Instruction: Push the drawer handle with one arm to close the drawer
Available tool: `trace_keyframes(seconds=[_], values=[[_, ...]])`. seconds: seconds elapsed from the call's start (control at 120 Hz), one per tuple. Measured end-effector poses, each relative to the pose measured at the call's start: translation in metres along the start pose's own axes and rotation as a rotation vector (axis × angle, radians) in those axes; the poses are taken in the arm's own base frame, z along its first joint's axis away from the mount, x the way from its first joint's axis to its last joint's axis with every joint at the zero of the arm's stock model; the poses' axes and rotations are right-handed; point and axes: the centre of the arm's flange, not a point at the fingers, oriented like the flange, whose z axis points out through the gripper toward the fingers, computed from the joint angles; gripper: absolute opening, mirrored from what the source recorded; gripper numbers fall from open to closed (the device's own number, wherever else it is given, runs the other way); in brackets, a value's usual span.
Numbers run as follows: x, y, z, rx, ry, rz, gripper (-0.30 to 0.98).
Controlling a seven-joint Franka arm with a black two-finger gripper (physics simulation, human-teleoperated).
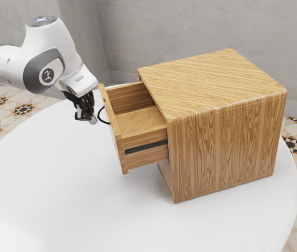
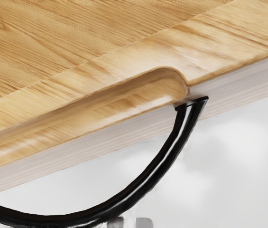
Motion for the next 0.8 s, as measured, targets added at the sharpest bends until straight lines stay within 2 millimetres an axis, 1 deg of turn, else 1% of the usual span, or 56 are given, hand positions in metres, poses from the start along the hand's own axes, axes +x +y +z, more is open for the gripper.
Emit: trace_keyframes(seconds=[0.2,0.383,0.8], values=[[0.015,-0.003,-0.003,0.007,0.015,0.023,-0.10],[0.033,0.001,-0.004,0.008,0.026,0.053,-0.10],[0.048,-0.002,0.005,0.002,0.033,0.067,-0.11]])
